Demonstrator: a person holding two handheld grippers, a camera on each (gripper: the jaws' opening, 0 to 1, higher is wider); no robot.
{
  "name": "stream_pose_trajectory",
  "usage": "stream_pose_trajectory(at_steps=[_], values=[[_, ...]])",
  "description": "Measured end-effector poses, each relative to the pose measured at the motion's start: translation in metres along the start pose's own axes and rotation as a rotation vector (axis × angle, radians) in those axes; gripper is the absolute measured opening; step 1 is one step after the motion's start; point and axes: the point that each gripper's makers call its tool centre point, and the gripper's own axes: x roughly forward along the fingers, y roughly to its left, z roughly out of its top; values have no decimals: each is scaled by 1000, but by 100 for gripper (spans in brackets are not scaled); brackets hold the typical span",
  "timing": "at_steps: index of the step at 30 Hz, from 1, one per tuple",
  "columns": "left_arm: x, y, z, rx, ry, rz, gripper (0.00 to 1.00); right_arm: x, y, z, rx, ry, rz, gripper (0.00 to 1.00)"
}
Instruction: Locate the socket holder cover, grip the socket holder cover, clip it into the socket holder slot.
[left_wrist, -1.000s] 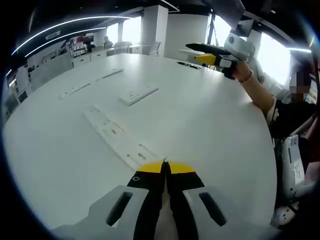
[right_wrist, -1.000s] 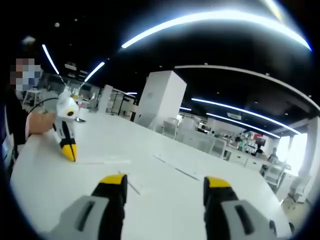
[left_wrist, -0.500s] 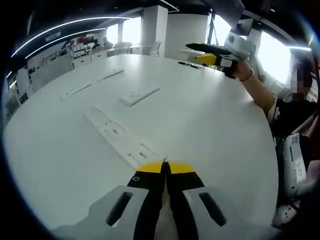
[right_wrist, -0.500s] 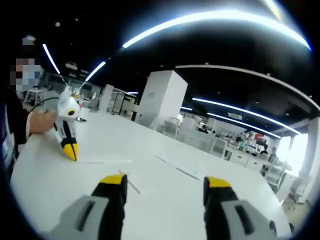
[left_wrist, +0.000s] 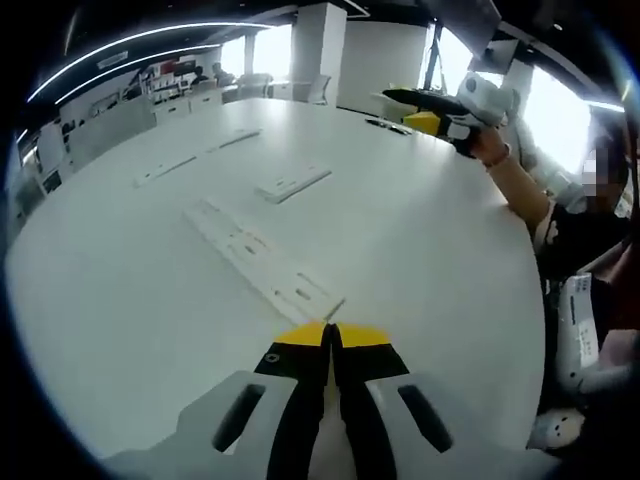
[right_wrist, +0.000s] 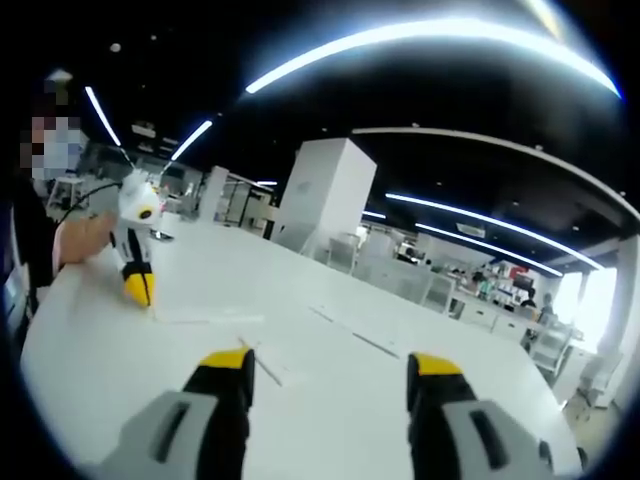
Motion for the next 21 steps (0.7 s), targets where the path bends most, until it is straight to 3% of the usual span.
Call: stream_pose_trajectory(at_steps=[10, 21], values=[[2, 5, -12, -43, 64, 19, 3, -1, 4, 0, -5, 2, 2, 62], [3, 7, -11, -85, 50, 31, 3, -1, 3, 2, -9, 1, 1, 62]])
